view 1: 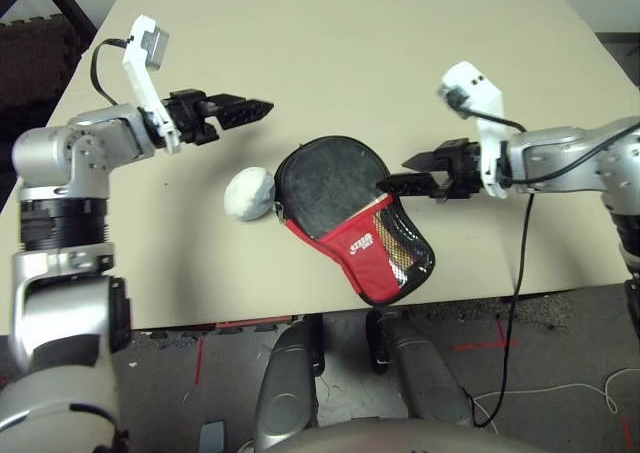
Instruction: Store the ping-pong paddle in its case and zip it.
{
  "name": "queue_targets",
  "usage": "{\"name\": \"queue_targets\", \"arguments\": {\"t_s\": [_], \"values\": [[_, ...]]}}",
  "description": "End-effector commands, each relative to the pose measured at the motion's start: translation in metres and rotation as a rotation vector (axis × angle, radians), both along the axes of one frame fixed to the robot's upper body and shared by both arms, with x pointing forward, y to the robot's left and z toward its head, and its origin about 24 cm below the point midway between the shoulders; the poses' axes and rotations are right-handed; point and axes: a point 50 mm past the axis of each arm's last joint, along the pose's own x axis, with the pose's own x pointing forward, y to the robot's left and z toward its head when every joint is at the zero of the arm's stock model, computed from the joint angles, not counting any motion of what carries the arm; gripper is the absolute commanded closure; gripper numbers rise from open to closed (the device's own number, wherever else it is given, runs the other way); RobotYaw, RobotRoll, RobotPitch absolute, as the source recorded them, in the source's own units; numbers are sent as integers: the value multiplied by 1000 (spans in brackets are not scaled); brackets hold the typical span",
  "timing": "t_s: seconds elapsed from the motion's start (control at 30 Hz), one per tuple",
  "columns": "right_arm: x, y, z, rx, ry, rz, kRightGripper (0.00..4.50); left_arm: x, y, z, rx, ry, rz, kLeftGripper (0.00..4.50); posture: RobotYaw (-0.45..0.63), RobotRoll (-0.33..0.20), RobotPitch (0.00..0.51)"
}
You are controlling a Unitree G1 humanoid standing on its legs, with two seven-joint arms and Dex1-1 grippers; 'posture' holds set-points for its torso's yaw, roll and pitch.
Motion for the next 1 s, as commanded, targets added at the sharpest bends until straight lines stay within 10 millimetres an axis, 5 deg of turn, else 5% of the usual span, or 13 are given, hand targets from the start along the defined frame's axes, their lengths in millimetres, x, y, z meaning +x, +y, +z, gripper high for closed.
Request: {"name": "queue_targets", "arguments": {"t_s": [0.03,0.47,0.7,1.0], "values": [[3,9,-10,-38,-20,85,21,-9,0,-3,50,48,-56,0,-63,0,233],[8,17,-25,-150,-11,223,21,-43,14,-8,313,181,-212,0,-21,0,237],[12,24,-26,-154,-7,231,21,-37,26,-27,491,140,-251,0,-22,0,238],[12,23,-27,-170,-4,221,21,-38,16,-54,542,148,-384,0,-34,0,241]]}}
